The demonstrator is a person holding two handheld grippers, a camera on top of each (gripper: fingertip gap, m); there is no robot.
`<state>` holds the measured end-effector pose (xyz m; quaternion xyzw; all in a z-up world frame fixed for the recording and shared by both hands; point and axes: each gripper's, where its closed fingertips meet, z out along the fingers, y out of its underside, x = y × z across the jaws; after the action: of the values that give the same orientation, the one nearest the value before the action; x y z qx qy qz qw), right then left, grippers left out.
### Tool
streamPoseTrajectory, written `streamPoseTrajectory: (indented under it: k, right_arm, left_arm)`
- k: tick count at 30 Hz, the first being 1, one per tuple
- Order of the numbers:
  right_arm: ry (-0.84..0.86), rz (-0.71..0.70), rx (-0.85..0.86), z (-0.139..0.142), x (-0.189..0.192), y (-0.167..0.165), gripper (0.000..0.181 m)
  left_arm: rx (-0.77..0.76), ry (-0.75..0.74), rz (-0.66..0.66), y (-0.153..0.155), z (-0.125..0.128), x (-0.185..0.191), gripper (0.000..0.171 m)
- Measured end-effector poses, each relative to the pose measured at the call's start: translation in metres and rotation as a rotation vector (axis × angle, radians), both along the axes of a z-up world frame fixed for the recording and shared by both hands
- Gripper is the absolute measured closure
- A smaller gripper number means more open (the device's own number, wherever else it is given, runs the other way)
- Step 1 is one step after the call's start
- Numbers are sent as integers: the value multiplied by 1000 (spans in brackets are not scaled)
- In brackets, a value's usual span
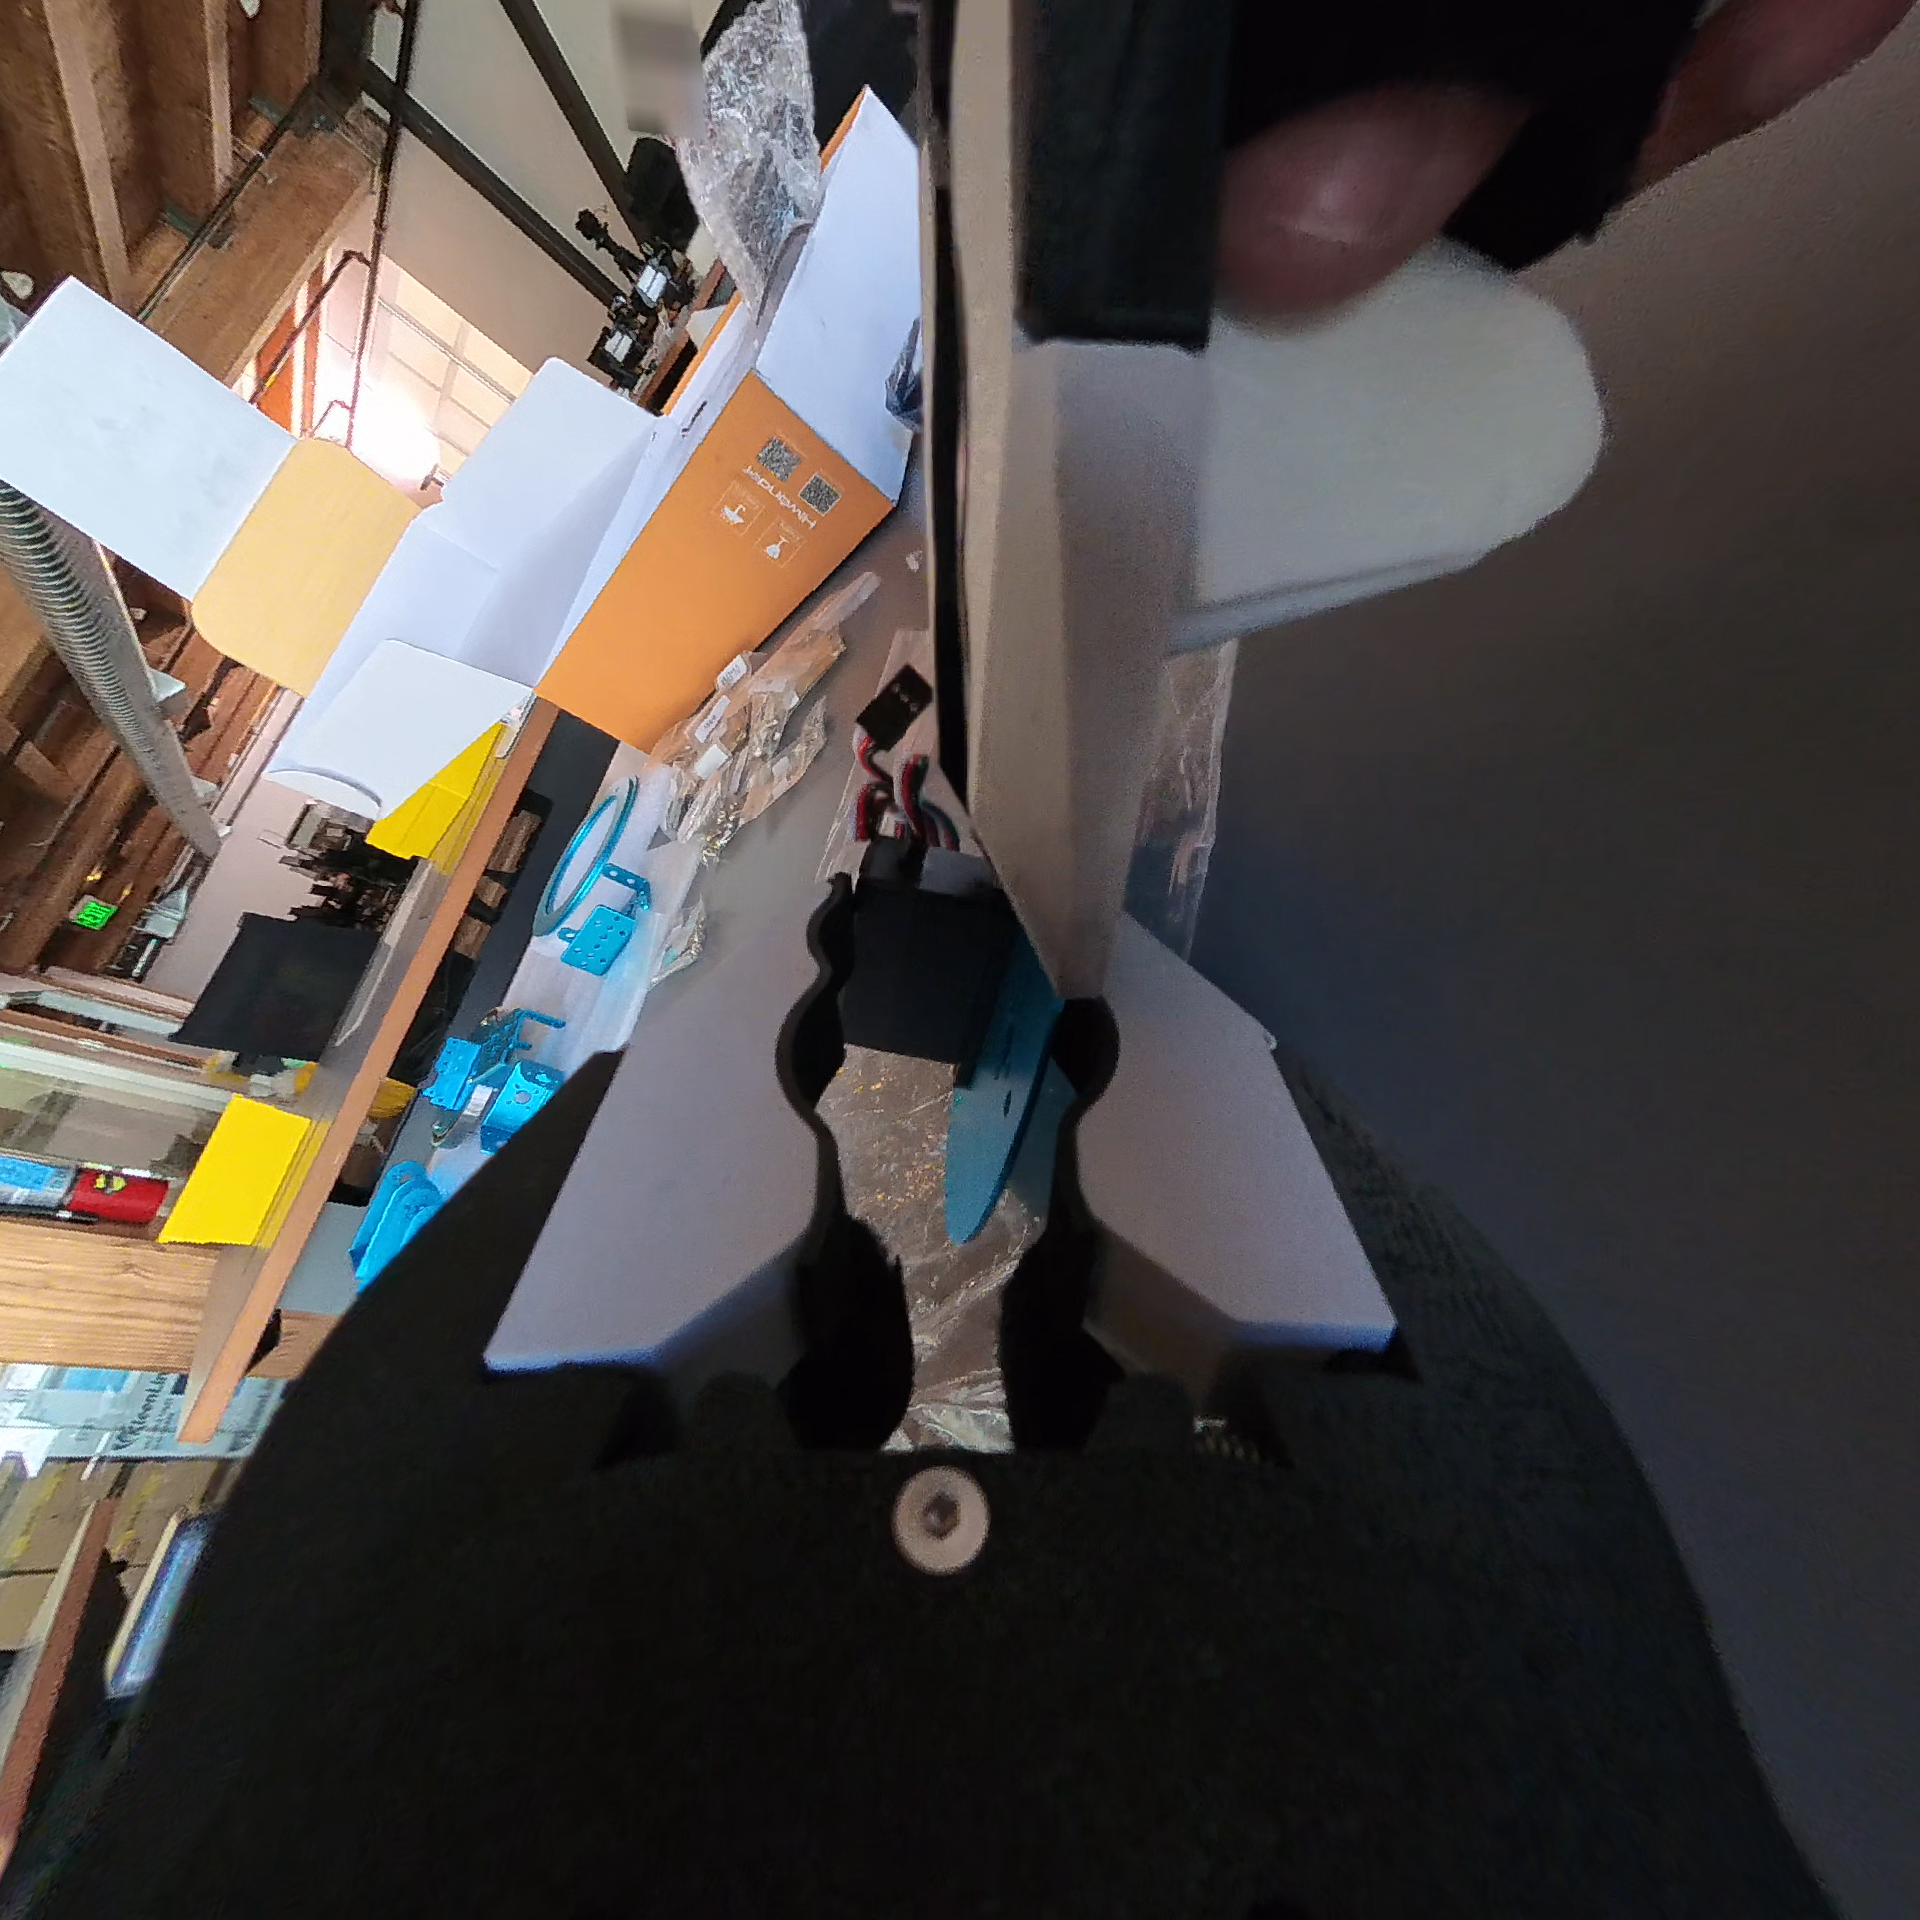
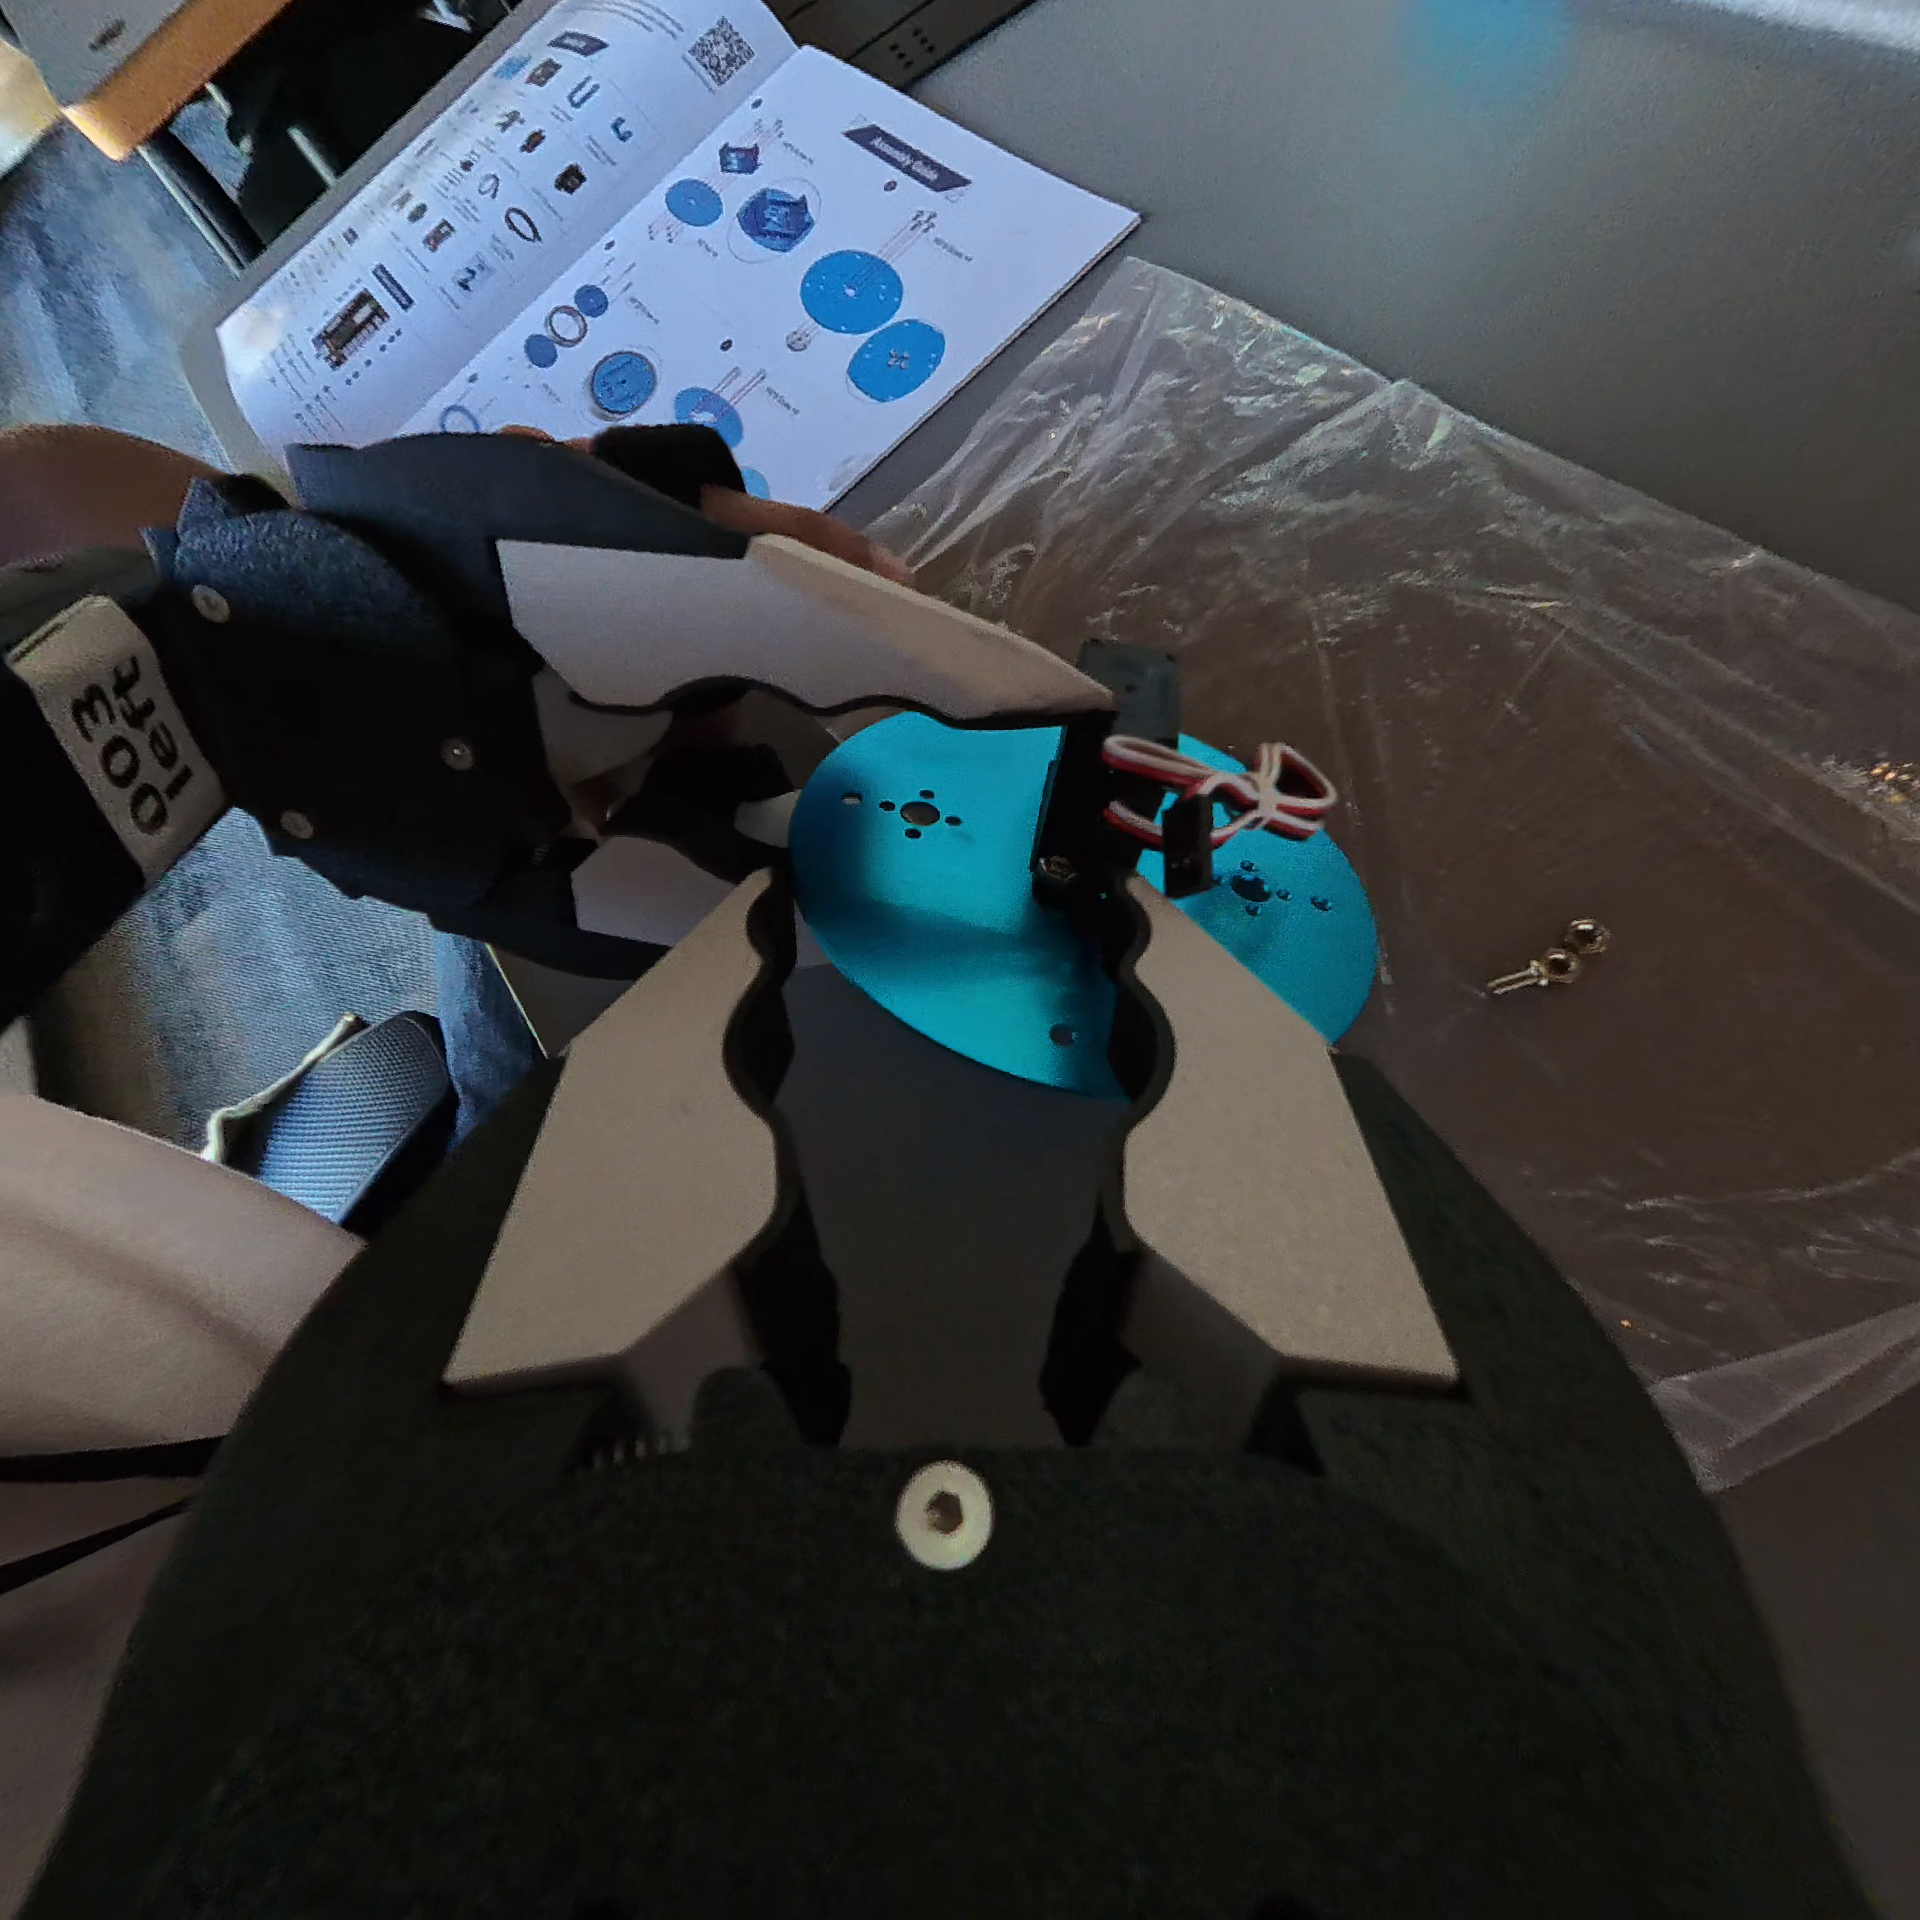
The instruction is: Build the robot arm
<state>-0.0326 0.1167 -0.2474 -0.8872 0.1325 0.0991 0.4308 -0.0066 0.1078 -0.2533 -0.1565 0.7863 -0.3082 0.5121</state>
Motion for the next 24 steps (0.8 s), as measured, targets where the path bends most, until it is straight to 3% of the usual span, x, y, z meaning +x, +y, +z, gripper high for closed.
streamPoseTrajectory:
  k: [24]
  right_arm:
    - [-64, -65, -22, 1, -3, -2, 130]
  left_arm:
    - [11, -3, 13, 5, 6, 4, 135]
